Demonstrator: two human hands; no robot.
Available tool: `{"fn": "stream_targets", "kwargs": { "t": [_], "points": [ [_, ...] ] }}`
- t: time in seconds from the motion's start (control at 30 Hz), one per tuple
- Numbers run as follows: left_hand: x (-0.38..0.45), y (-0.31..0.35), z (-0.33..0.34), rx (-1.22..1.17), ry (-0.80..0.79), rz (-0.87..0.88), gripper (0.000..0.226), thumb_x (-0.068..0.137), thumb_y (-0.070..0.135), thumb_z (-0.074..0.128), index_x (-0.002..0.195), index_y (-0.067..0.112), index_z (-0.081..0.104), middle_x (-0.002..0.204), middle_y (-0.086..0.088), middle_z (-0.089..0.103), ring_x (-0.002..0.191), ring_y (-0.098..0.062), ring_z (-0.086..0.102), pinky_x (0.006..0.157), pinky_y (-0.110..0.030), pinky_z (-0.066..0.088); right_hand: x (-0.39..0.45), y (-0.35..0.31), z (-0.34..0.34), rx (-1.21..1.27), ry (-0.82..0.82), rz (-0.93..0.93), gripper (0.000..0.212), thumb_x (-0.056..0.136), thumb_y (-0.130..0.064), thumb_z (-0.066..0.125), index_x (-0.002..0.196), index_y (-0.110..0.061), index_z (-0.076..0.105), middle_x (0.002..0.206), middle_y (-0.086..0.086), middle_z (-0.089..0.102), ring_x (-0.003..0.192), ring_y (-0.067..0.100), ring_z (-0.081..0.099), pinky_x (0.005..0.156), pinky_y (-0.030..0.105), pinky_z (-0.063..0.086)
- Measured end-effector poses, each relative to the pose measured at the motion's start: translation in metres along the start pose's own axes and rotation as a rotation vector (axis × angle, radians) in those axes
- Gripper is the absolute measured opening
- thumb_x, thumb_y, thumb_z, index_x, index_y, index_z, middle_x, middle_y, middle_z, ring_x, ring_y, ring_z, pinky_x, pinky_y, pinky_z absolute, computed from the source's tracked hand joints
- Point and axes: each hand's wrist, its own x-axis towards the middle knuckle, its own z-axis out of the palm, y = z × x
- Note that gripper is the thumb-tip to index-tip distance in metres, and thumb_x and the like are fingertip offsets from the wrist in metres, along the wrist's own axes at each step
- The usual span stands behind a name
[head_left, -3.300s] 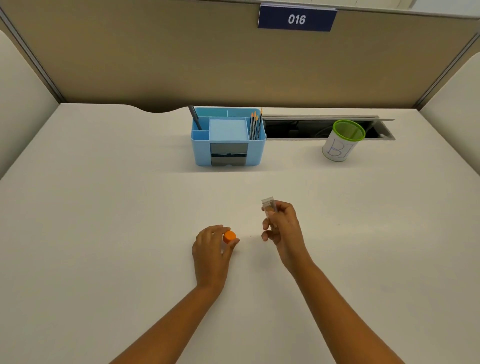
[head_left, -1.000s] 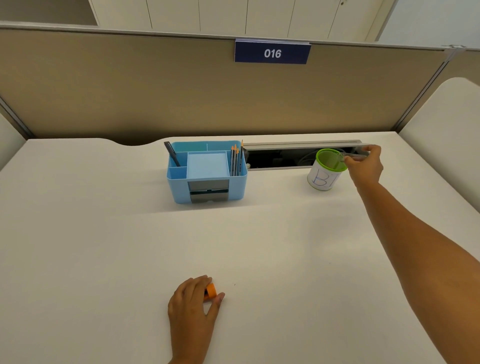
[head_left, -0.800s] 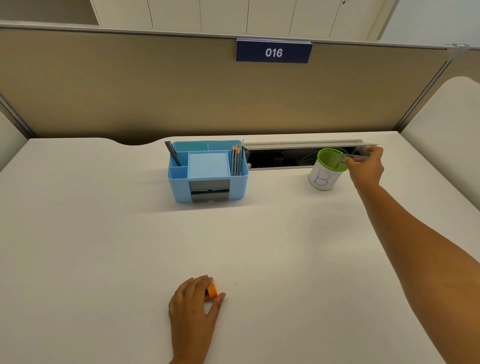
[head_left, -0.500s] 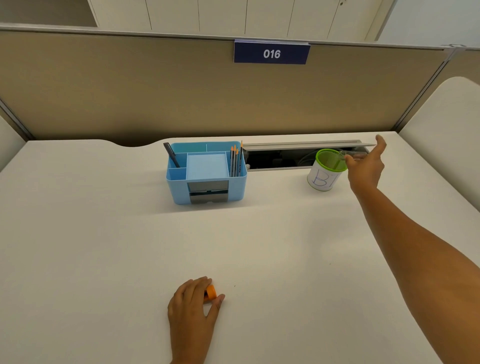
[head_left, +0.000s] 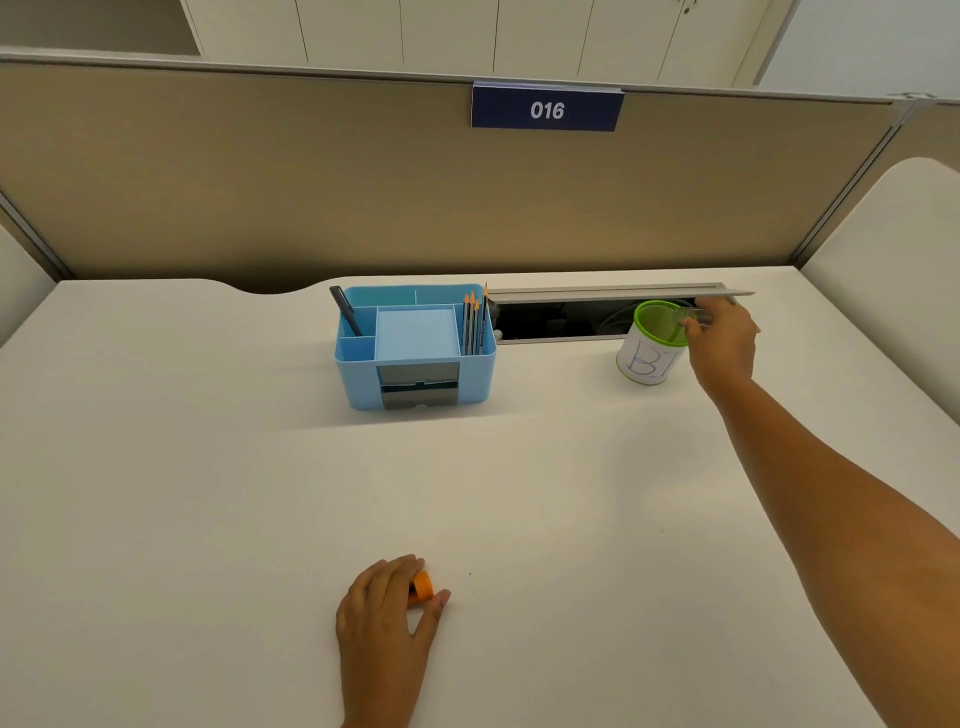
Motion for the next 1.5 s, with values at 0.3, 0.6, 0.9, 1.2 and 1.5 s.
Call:
{"fn": "stream_targets", "kwargs": {
  "t": [0.3,0.6,0.9,1.2,1.5],
  "points": [
    [0.0,-0.001,0.0,-0.008,0.001,0.003,0.068,0.08,0.07,0.02,0.092,0.02,0.065,0.098,0.001,0.07,0.094,-0.028,0.062,0.075,-0.046,0.051,-0.004,-0.001,-0.003,-0.008,0.03,-0.008,0.045,0.086,-0.01,0.057,0.13,-0.013,0.045,0.126,0.018,0.052,0.11,0.034,0.056,0.092,0.043,0.046],
    [0.002,-0.002,0.001,-0.01,-0.016,-0.011,0.069,0.079,0.071,0.02,0.088,0.02,0.065,0.098,0.002,0.071,0.094,-0.029,0.063,0.074,-0.047,0.051,-0.005,0.0,-0.006,-0.037,0.054,-0.008,0.045,0.088,-0.011,0.055,0.132,-0.013,0.043,0.129,0.019,0.048,0.111,0.033,0.055,0.092,0.043,0.046],
    [0.001,-0.001,-0.001,-0.005,-0.028,-0.013,0.069,0.08,0.071,0.019,0.089,0.02,0.065,0.098,0.002,0.07,0.094,-0.029,0.062,0.075,-0.047,0.051,-0.009,0.0,-0.001,-0.058,0.042,-0.02,0.04,0.088,-0.013,0.056,0.127,-0.009,0.05,0.127,0.02,0.05,0.111,0.035,0.054,0.094,0.042,0.044],
    [0.0,-0.002,0.002,-0.017,0.005,0.006,0.069,0.082,0.068,0.018,0.089,0.017,0.064,0.09,-0.003,0.07,0.087,-0.029,0.063,0.071,-0.045,0.052,-0.03,-0.014,0.002,0.32,0.119,0.099,0.042,0.084,-0.017,0.063,0.123,-0.007,0.051,0.118,0.014,0.061,0.104,0.022,0.058,0.077,0.01,0.037],
    [0.001,-0.008,0.007,-0.129,-0.017,-0.08,0.069,0.078,0.07,0.025,0.094,0.016,0.065,0.085,-0.005,0.068,0.079,-0.029,0.06,0.069,-0.044,0.05,-0.11,-0.044,0.016,1.165,-0.147,0.442,0.005,0.088,-0.015,0.059,0.092,-0.012,0.059,0.078,0.005,0.059,0.053,0.001,0.059,0.066,0.019,0.056]
  ]
}}
